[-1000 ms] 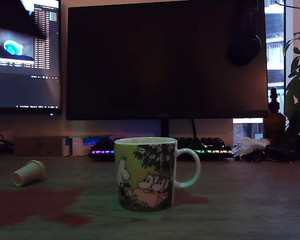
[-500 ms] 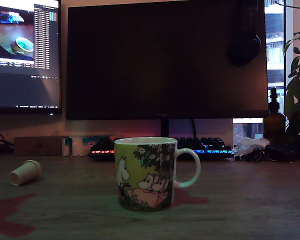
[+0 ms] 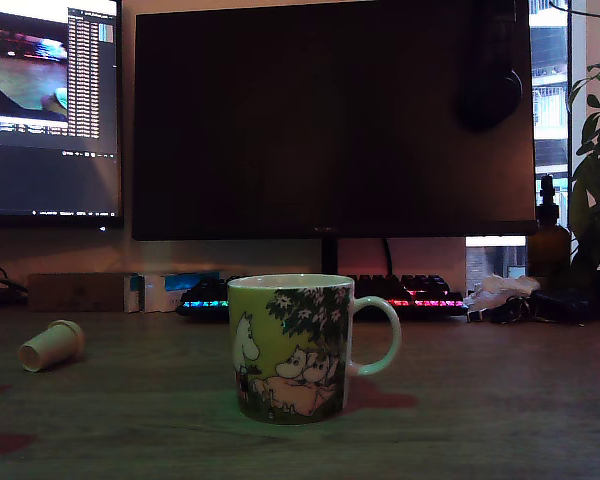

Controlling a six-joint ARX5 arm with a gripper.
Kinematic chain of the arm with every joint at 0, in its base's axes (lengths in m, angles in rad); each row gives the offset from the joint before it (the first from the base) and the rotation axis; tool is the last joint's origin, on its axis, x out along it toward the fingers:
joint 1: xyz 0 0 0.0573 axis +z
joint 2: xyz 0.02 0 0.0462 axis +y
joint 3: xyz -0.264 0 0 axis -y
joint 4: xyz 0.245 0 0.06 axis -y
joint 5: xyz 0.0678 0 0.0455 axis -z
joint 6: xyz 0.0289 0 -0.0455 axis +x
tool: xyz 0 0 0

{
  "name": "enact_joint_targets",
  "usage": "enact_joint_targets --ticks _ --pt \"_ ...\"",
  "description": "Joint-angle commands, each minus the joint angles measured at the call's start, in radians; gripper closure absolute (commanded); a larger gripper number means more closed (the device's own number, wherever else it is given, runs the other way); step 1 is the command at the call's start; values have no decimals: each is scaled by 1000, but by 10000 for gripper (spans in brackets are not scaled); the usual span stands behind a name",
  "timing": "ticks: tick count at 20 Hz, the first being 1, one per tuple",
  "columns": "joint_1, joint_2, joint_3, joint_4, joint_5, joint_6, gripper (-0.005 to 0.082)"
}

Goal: Pick up the coffee capsules on the table and drop them inside the coffee cup

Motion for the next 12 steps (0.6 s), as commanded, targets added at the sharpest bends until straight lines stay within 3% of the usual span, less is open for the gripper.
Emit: enact_joint_targets --ticks 1,8,9,11,12 --pt "0 4 -32 -13 3 -6 793" --pt "0 4 -32 -96 3 -7 765" --pt "0 4 -32 -97 3 -7 662" --pt "0 5 -32 -98 -4 -22 323" --pt "0 5 -32 -101 -3 -28 255"
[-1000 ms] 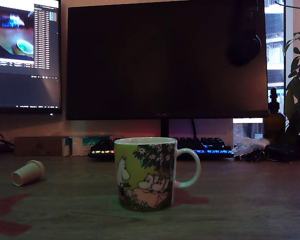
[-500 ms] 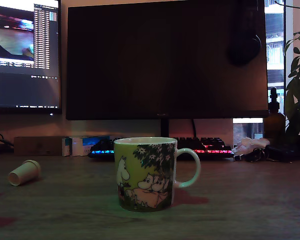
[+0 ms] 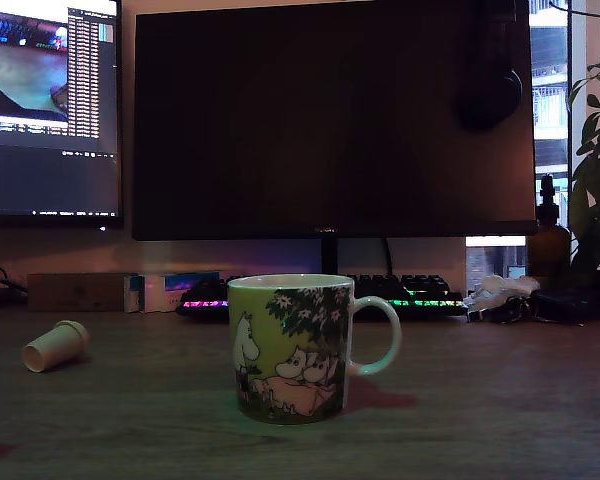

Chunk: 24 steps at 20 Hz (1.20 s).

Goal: Pick up the coffee capsules on the table and drop them inside the coffee cup

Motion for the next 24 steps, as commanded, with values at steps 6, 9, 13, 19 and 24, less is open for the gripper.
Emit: enact_joint_targets --ticks 6,9,13,19,24 --pt "0 99 -28 9 -4 2 255" --pt "0 177 -28 47 -7 46 255" --pt "0 243 -29 118 -6 50 256" --pt "0 291 -73 336 4 136 276" --pt "0 293 -156 498 45 228 290"
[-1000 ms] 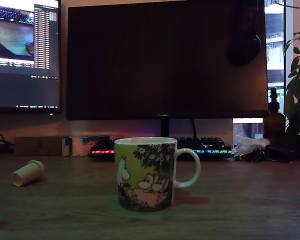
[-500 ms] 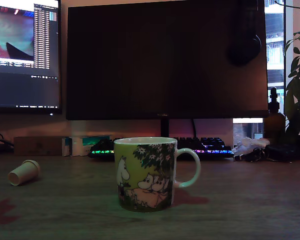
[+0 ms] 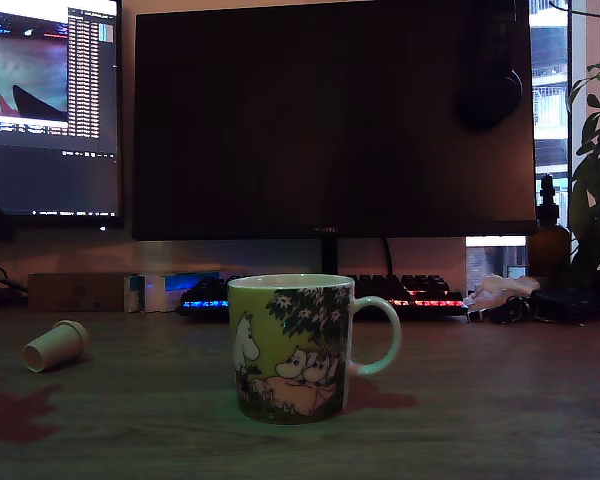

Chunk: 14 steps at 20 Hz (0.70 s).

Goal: Pick up the coffee capsules on the table and drop them inside the coffee cup

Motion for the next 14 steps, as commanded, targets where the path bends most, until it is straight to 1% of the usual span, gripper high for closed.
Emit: enact_joint_targets --ticks 1,5,8,10,11,13,14 --pt "0 5 -50 58 19 19 289" --pt "6 6 -137 189 43 26 285" --pt "36 35 -187 256 53 24 264" --pt "64 73 -190 285 73 26 264" --pt "77 93 -190 311 94 25 264" --pt "102 145 -190 361 101 25 264" --pt "114 176 -190 386 126 27 264"
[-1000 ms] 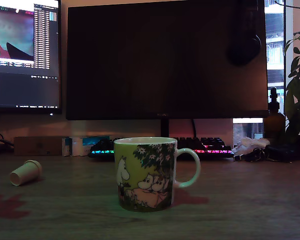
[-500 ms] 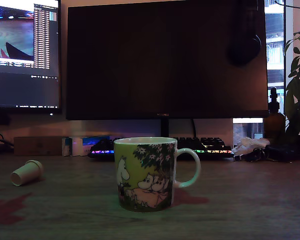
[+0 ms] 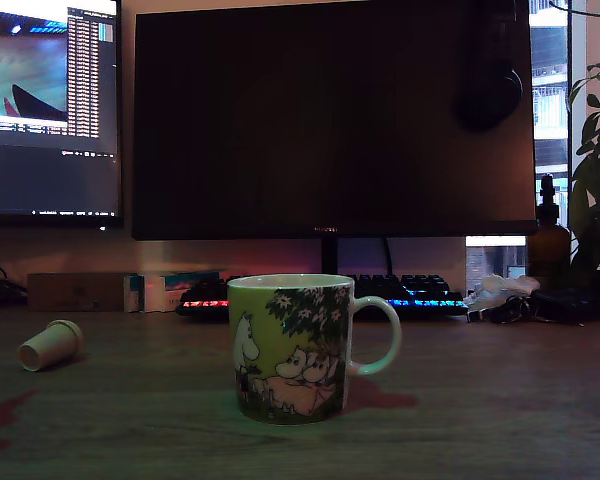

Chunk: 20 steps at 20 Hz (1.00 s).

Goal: Pick up the coffee capsules on the table and drop them inside the coffee cup

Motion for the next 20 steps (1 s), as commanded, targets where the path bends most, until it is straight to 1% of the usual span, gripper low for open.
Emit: enact_joint_targets --ticks 1,3,8,11,16,19,20 --pt "14 55 -16 43 33 8 264" --pt "21 120 -16 93 44 16 264" --pt "23 265 -16 257 43 16 264" --pt "39 340 -16 339 43 15 263" --pt "55 451 -8 447 64 16 264" --pt "55 535 26 469 76 57 264" --pt "55 565 43 470 76 58 264"
